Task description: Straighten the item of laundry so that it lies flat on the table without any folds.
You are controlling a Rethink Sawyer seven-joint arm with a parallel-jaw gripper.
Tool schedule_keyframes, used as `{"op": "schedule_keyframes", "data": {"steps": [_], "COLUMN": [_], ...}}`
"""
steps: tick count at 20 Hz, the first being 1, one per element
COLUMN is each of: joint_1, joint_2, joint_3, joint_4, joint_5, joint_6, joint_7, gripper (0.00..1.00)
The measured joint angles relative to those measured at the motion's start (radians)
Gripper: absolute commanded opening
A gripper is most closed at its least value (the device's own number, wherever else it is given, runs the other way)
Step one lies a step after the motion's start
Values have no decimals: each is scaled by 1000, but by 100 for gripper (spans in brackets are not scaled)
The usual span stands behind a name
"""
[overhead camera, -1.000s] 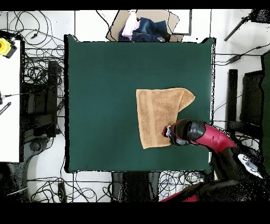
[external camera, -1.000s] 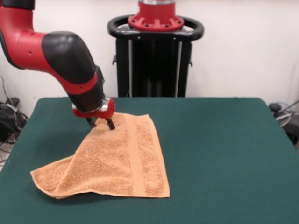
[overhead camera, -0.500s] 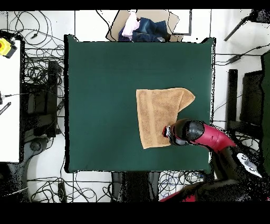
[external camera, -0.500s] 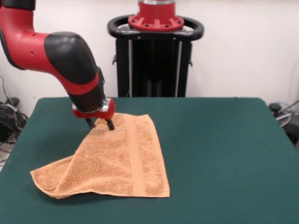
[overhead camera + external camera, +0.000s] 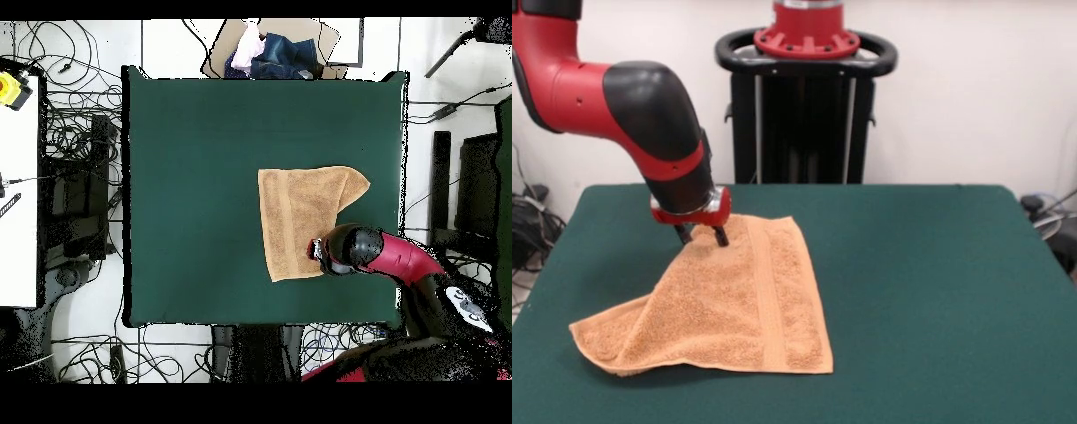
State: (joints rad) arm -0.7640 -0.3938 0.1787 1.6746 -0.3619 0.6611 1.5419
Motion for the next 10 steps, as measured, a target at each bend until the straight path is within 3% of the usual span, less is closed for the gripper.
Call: {"op": "schedule_keyframes", "data": {"steps": [10], "joint_1": [-7], "joint_2": [0], "joint_3": [5], "joint_4": [2], "joint_5": [0], "joint_6": [-1], "joint_7": [0], "gripper": [100]}}
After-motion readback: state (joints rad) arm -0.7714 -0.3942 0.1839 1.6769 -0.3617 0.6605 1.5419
